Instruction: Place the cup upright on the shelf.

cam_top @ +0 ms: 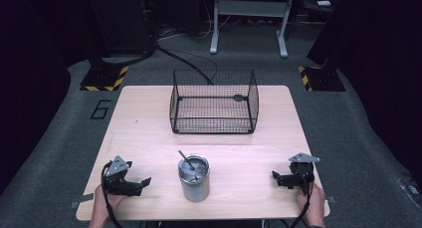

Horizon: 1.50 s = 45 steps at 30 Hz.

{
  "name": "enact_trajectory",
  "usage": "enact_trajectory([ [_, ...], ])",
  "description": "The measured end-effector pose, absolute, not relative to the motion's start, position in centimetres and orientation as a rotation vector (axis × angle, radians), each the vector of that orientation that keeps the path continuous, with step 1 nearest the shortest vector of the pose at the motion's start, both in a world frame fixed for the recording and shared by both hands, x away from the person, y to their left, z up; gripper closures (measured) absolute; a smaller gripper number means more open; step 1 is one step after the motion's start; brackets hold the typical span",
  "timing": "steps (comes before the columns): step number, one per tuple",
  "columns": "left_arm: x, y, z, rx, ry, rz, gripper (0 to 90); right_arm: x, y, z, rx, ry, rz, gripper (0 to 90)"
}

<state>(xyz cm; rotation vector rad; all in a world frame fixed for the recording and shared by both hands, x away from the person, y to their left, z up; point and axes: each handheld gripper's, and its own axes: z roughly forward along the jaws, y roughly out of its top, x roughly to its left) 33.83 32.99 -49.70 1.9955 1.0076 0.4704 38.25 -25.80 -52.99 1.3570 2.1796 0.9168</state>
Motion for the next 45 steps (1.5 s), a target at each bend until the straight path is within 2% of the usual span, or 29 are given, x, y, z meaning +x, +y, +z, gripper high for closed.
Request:
enact_trajectory([
  [18,31.9,29.9,-46.5,2.005,0.788,0.397,0.0,38.2,-25.8,-53.0,1.358,2.180,0.917,0.0],
  [21,31.6,29.0,-46.3,1.999,0.753,0.354,0.0,38.2,-25.8,-53.0,1.356,2.181,0.916,0.0],
  [33,31.4,26.7,-45.4,1.985,0.623,0.257,0.0,38.3,-25.8,-53.0,1.355,2.181,0.916,0.0],
  [45,32.0,23.9,-44.4,1.968,0.541,0.226,0.0,38.2,-25.8,-53.0,1.355,2.182,0.916,0.0],
])
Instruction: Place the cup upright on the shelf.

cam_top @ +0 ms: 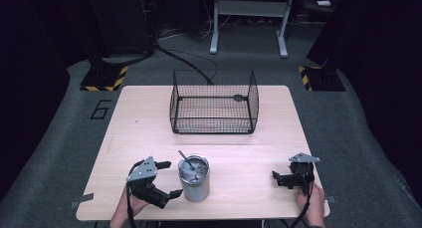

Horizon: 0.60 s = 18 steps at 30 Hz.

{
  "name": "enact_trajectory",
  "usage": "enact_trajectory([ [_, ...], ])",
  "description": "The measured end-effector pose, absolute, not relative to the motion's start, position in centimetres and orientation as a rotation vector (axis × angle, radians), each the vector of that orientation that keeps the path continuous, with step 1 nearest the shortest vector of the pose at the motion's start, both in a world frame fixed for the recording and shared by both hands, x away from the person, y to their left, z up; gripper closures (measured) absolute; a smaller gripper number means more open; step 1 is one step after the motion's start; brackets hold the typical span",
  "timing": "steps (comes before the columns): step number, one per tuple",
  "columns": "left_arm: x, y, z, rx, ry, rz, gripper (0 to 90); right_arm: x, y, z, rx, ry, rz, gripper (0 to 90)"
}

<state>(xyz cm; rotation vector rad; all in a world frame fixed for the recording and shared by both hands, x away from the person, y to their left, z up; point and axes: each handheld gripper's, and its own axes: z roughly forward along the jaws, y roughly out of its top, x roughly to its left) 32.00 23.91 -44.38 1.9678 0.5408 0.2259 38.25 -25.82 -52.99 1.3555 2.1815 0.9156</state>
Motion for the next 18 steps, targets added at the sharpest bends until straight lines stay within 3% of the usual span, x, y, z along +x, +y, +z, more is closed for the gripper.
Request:
enact_trajectory([
  [18,33.6,21.2,-43.8,1.927,0.475,0.156,0.0,38.2,-25.8,-53.0,1.355,2.181,0.915,0.0],
])
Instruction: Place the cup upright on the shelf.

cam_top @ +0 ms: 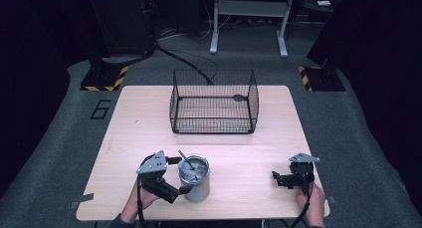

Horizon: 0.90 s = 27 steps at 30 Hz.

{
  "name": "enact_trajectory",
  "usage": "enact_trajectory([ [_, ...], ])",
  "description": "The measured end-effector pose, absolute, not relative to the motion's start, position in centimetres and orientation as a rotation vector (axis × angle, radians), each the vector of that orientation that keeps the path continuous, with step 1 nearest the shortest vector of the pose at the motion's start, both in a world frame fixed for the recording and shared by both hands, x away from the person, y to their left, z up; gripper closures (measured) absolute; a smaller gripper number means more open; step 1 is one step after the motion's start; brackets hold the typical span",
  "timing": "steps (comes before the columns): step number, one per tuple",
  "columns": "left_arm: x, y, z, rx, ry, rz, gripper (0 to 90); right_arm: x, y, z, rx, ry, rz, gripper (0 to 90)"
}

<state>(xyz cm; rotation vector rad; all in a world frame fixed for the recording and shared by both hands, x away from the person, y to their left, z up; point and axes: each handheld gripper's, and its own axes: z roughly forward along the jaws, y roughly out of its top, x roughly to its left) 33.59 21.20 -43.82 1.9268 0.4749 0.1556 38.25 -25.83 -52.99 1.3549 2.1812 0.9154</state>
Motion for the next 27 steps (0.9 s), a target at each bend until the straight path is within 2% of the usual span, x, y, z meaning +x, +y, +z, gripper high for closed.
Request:
enact_trajectory([
  [12,34.1,19.6,-43.9,1.914,0.451,0.154,0.0,38.2,-25.8,-53.0,1.354,2.182,0.915,0.0],
  [27,33.7,18.2,-44.3,1.878,0.485,0.236,2.7,38.2,-25.8,-53.0,1.353,2.182,0.915,0.0],
])
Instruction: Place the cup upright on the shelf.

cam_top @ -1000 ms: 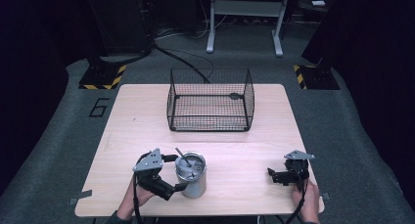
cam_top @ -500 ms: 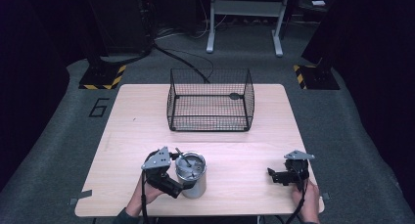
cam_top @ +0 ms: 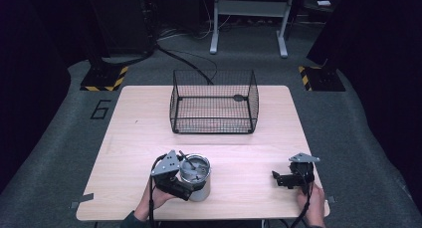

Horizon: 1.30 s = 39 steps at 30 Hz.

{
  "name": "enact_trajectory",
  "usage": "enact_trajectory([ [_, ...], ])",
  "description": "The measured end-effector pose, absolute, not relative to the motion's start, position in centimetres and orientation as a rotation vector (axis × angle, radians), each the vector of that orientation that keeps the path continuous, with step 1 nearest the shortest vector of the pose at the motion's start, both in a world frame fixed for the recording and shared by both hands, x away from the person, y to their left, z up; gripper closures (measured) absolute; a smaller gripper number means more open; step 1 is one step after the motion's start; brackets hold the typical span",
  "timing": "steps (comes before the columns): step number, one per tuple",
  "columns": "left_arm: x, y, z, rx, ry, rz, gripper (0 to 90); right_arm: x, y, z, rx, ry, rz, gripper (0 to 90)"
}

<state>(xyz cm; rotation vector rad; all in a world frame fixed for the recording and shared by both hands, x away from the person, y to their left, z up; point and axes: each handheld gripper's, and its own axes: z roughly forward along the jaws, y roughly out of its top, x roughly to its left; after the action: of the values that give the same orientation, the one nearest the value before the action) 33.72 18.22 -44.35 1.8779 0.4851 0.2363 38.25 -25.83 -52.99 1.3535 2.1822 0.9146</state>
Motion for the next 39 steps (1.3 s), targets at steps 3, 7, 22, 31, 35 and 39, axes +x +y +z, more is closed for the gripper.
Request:
enact_trajectory([
  [3,33.6,18.2,-44.3,1.878,0.482,0.258,3.2,38.3,-25.8,-53.0,1.355,2.182,0.915,0.0],
  [7,33.5,18.2,-44.2,1.891,0.467,0.261,3.5,38.3,-25.8,-53.0,1.355,2.181,0.916,0.0],
  [22,34.6,18.8,-42.9,1.862,0.490,0.280,3.6,38.3,-25.8,-53.0,1.356,2.181,0.918,0.0],
  [31,36.0,19.4,-41.9,1.864,0.506,0.326,3.6,38.3,-25.8,-53.0,1.356,2.181,0.917,0.0],
  [35,36.7,19.7,-41.6,1.854,0.525,0.337,3.6,38.3,-25.8,-53.0,1.355,2.182,0.918,0.0],
  [39,37.5,20.0,-41.2,1.850,0.531,0.357,3.6,38.3,-25.8,-53.0,1.356,2.182,0.918,0.0],
])
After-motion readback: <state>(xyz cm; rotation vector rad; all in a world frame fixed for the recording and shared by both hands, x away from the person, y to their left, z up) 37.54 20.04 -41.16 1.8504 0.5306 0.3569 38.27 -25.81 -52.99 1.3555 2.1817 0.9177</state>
